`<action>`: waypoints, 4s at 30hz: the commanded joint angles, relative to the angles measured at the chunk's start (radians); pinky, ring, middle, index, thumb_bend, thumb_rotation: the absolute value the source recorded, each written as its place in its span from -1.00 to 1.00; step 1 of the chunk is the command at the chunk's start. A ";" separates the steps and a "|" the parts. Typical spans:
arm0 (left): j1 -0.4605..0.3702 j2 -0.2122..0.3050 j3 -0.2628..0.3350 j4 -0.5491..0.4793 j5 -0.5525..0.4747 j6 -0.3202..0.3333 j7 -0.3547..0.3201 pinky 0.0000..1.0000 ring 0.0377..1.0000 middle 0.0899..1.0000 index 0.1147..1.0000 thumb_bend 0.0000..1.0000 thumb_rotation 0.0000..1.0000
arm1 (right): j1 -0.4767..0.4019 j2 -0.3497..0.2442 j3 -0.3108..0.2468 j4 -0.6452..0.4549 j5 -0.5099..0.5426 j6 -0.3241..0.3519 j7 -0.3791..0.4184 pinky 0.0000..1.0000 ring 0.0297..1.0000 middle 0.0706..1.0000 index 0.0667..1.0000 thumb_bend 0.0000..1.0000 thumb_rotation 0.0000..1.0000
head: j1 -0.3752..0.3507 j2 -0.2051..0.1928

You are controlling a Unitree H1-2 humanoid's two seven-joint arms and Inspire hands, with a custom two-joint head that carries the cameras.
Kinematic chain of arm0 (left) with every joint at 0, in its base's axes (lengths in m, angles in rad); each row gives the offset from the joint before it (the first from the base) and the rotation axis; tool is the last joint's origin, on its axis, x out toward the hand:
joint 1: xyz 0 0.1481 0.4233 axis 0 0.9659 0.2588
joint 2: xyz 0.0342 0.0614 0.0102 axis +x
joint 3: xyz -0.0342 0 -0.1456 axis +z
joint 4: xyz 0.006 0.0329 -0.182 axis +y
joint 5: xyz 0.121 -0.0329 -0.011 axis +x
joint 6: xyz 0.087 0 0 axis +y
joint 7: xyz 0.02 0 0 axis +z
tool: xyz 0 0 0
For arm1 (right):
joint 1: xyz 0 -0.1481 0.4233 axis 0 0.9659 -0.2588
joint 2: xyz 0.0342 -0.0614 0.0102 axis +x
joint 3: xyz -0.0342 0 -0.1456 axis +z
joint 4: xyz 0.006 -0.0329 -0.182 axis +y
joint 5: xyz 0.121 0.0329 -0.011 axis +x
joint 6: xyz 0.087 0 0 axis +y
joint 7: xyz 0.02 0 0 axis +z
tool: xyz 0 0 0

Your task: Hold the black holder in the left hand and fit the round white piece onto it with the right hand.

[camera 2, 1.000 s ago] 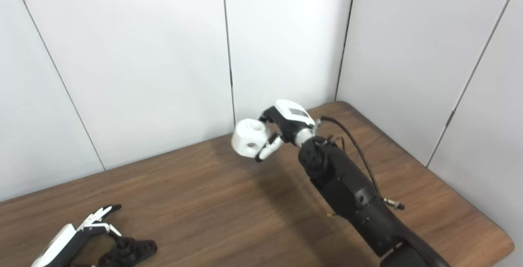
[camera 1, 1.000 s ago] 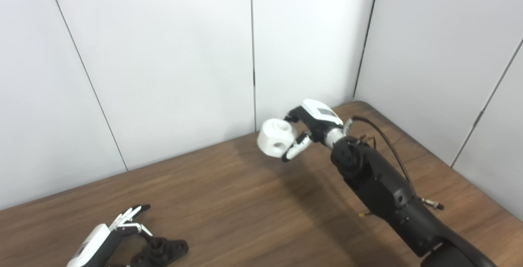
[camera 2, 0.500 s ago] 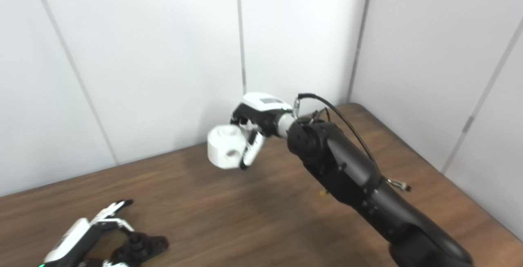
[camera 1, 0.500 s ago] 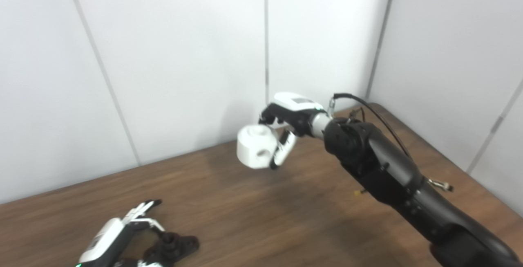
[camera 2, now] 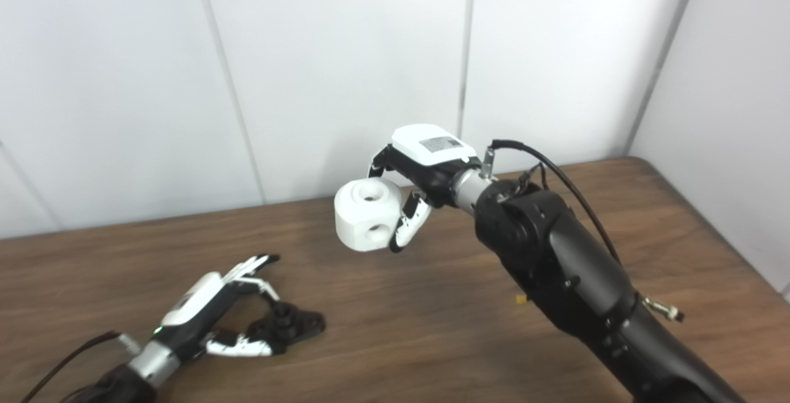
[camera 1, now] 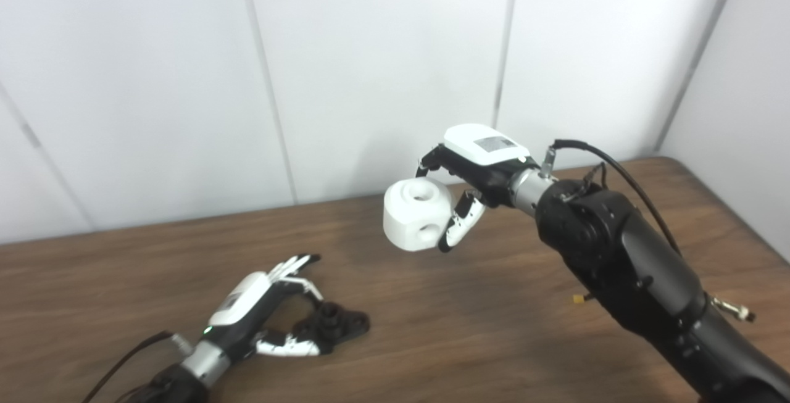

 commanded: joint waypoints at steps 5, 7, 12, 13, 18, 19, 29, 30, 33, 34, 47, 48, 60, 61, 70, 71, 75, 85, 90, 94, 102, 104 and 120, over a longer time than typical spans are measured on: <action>0.075 -0.044 -0.050 0.047 0.098 0.083 -0.101 1.00 1.00 0.95 -0.17 0.05 -0.88 | 0.004 0.024 -0.024 -0.014 -0.041 -0.093 -0.075 0.28 0.50 0.45 -0.11 0.05 -0.72 | 0.061 0.008; 0.073 -0.049 -0.050 0.047 0.098 0.088 -0.106 1.00 1.00 0.95 -0.17 0.05 -0.88 | 0.012 0.035 -0.028 -0.014 -0.046 -0.104 -0.081 0.29 0.51 0.45 -0.11 0.05 -0.73 | 0.080 0.009; 0.069 -0.060 -0.047 0.039 0.101 0.099 -0.115 1.00 1.00 0.96 -0.17 0.05 -0.88 | 0.024 0.050 -0.036 -0.009 -0.036 -0.146 -0.099 0.29 0.50 0.44 -0.11 0.05 -0.73 | 0.109 0.018; 0.068 -0.063 -0.047 0.037 0.102 0.102 -0.116 1.00 1.00 0.96 -0.17 0.05 -0.88 | 0.027 0.053 -0.038 -0.006 -0.030 -0.158 -0.103 0.28 0.50 0.44 -0.11 0.05 -0.73 | 0.116 0.019; 0.063 -0.076 -0.045 0.033 0.103 0.115 -0.123 1.00 1.00 0.96 -0.17 0.05 -0.88 | 0.034 0.073 -0.038 0.009 -0.028 -0.188 -0.112 0.26 0.47 0.43 -0.11 0.05 -0.72 | 0.136 0.026; 0.063 -0.078 -0.045 0.030 0.102 0.120 -0.126 1.00 1.00 0.96 -0.17 0.05 -0.88 | 0.035 0.078 -0.037 0.011 -0.030 -0.190 -0.112 0.27 0.48 0.43 -0.11 0.05 -0.72 | 0.139 0.027; 0.058 -0.093 -0.047 0.018 0.104 0.143 -0.135 1.00 1.00 0.95 -0.17 0.05 -0.87 | 0.034 0.122 -0.027 0.062 -0.024 -0.226 -0.108 0.31 0.50 0.45 -0.11 0.05 -0.73 | 0.166 0.040; 0.058 -0.094 -0.048 0.015 0.105 0.147 -0.136 1.00 1.00 0.95 -0.17 0.05 -0.87 | 0.033 0.128 -0.024 0.069 -0.025 -0.225 -0.106 0.31 0.50 0.45 -0.11 0.05 -0.73 | 0.168 0.041; 0.059 -0.097 -0.048 0.011 0.101 0.150 -0.138 1.00 1.00 0.96 -0.17 0.05 -0.87 | 0.030 0.141 -0.017 0.087 -0.028 -0.223 -0.101 0.32 0.50 0.45 -0.11 0.05 -0.73 | 0.171 0.043; 0.059 -0.098 -0.048 0.010 0.101 0.149 -0.138 1.00 1.00 0.95 -0.17 0.05 -0.87 | 0.030 0.144 -0.015 0.092 -0.029 -0.225 -0.102 0.31 0.50 0.44 -0.11 0.05 -0.73 | 0.172 0.043; 0.054 -0.116 -0.052 0.018 0.106 0.141 -0.137 1.00 1.00 0.96 -0.17 0.05 -0.87 | 0.011 0.188 0.002 0.160 -0.050 -0.232 -0.116 0.28 0.48 0.43 -0.11 0.05 -0.73 | 0.188 0.049; 0.054 -0.118 -0.052 0.019 0.107 0.140 -0.136 1.00 1.00 0.96 -0.17 0.05 -0.87 | 0.010 0.192 0.006 0.166 -0.053 -0.233 -0.115 0.29 0.48 0.44 -0.11 0.05 -0.73 | 0.189 0.049; 0.050 -0.130 -0.052 0.026 0.108 0.132 -0.134 1.00 1.00 0.95 -0.17 0.05 -0.87 | 0.021 0.230 0.034 0.195 -0.073 -0.245 -0.139 0.28 0.47 0.44 -0.12 0.05 -0.73 | 0.189 0.053; 0.050 -0.130 -0.052 0.027 0.108 0.130 -0.135 1.00 1.00 0.95 -0.17 0.05 -0.87 | 0.020 0.232 0.034 0.194 -0.074 -0.243 -0.138 0.29 0.47 0.44 -0.12 0.05 -0.73 | 0.189 0.054; 0.049 -0.127 -0.052 0.020 0.110 0.137 -0.141 1.00 1.00 0.95 -0.17 0.05 -0.88 | 0.009 0.246 0.045 0.181 -0.086 -0.237 -0.121 0.30 0.48 0.45 -0.12 0.05 -0.72 | 0.191 0.060; 0.049 -0.126 -0.052 0.019 0.110 0.138 -0.142 1.00 1.00 0.95 -0.17 0.05 -0.88 | 0.009 0.246 0.046 0.180 -0.081 -0.237 -0.115 0.31 0.49 0.45 -0.12 0.05 -0.72 | 0.191 0.060; 0.051 -0.120 -0.050 0.004 0.106 0.152 -0.152 1.00 1.00 0.95 -0.17 0.05 -0.88 | 0.010 0.242 0.053 0.178 -0.070 -0.240 -0.094 0.33 0.50 0.45 -0.11 0.05 -0.72 | 0.193 0.062; 0.053 -0.106 -0.044 -0.018 0.099 0.165 -0.170 1.00 1.00 0.96 -0.17 0.05 -0.88 | 0.011 0.183 0.087 0.191 -0.062 -0.292 -0.054 0.32 0.49 0.46 -0.12 0.05 -0.72 | 0.188 0.068; 0.052 -0.103 -0.039 -0.013 0.097 0.156 -0.166 1.00 1.00 0.95 -0.17 0.05 -0.88 | 0.009 0.165 0.093 0.186 -0.057 -0.296 -0.031 0.32 0.51 0.48 -0.12 0.05 -0.73 | 0.182 0.072; 0.052 -0.101 -0.038 -0.019 0.097 0.159 -0.170 1.00 1.00 0.96 -0.17 0.05 -0.87 | 0.006 0.150 0.098 0.182 -0.060 -0.311 -0.025 0.31 0.50 0.48 -0.12 0.05 -0.73 | 0.183 0.075; 0.053 -0.103 -0.035 -0.022 0.096 0.162 -0.172 1.00 1.00 0.96 -0.17 0.05 -0.88 | -0.001 0.129 0.107 0.173 -0.066 -0.333 -0.006 0.28 0.49 0.48 -0.12 0.05 -0.72 | 0.183 0.078; 0.054 -0.105 -0.033 -0.023 0.094 0.164 -0.172 1.00 1.00 0.95 -0.17 0.05 -0.88 | -0.001 0.130 0.106 0.174 -0.057 -0.330 0.001 0.34 0.51 0.48 -0.11 0.05 -0.72 | 0.184 0.080; 0.050 -0.118 -0.037 -0.023 0.104 0.186 -0.176 1.00 1.00 0.95 -0.17 0.05 -0.88 | -0.010 0.170 0.123 0.185 -0.058 -0.361 -0.032 0.33 0.50 0.46 -0.12 0.05 -0.72 | 0.195 0.085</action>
